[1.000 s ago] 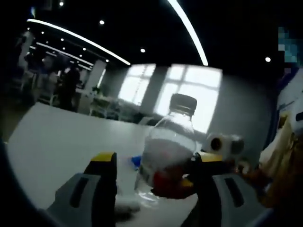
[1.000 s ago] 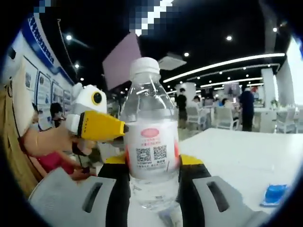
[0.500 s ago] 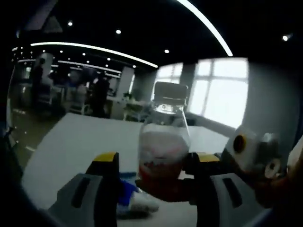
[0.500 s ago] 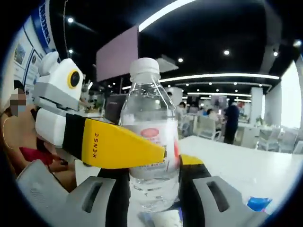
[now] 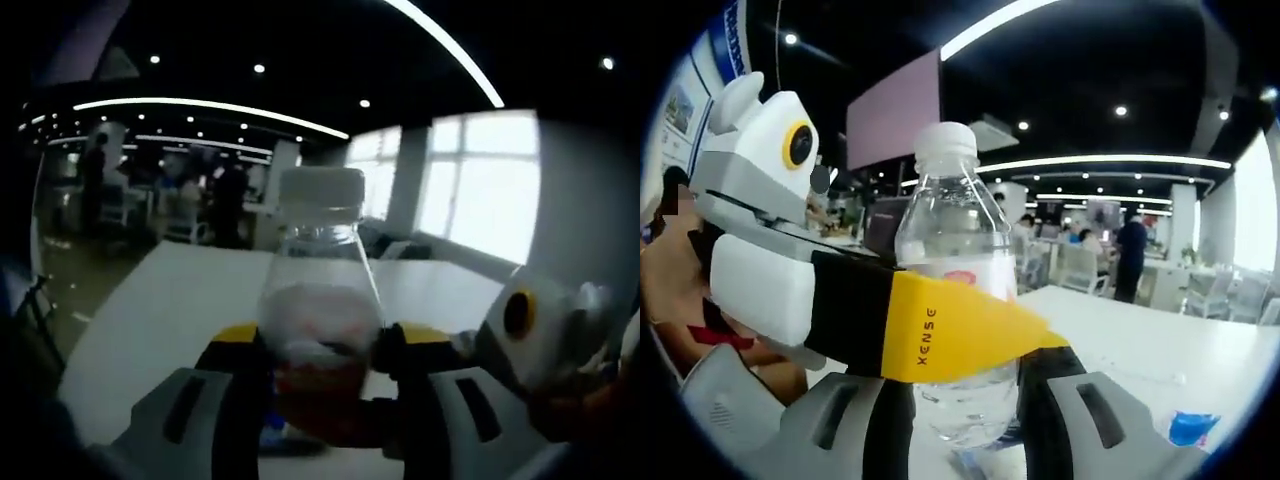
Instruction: Arrange the tabletop items into an orderly group along one side of the table until the central work area is clear of visible clutter.
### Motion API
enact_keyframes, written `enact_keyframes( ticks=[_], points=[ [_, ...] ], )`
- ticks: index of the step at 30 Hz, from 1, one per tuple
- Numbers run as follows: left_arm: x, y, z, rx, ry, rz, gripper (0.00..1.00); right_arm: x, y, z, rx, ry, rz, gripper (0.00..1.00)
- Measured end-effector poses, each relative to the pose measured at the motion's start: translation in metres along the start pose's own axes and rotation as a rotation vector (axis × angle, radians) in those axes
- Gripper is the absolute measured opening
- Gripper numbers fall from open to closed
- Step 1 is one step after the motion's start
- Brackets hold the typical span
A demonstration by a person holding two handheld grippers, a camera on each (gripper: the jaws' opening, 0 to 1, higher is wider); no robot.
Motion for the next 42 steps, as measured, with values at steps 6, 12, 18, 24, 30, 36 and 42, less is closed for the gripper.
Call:
enact_keyframes(
  ticks=[6,12,18,24,30,36,42],
  points=[
    [0.0,0.009,0.001,0.019,0.004,-0.002,0.43,0.003,0.003,-0.006,0.007,0.003,0.0,0.38],
    [-0.003,0.013,0.001,0.035,0.002,-0.021,0.4,0.004,0.008,-0.013,0.011,0.028,0.001,0.38],
    [-0.001,0.013,0.006,0.034,-0.006,-0.014,0.4,0.007,0.011,-0.012,-0.001,0.025,0.004,0.38],
    [-0.001,0.013,0.008,0.031,-0.046,-0.019,0.39,0.007,0.011,-0.012,0.001,0.011,-0.004,0.39],
    [0.004,0.008,0.009,0.028,-0.093,-0.007,0.38,0.009,0.009,-0.008,-0.016,-0.01,0.007,0.41],
    [0.01,0.002,0.008,0.032,-0.118,0.01,0.37,0.014,0.004,-0.001,-0.011,0.008,0.032,0.42],
    [0.01,-0.006,0.003,0.029,-0.117,0.001,0.37,0.012,-0.002,0.004,0.001,0.02,0.04,0.42]
  ],
)
Point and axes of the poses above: the point that each gripper's makers call its tool centre point, and the gripper's own axes: y roughly backward along the fingers, z roughly to its right, x roughly out of its top, the point moved 7 cm from there along y, roughly backward along the fingers, and after that the axes turned 8 degrees about -x, right-handed, at the moved point
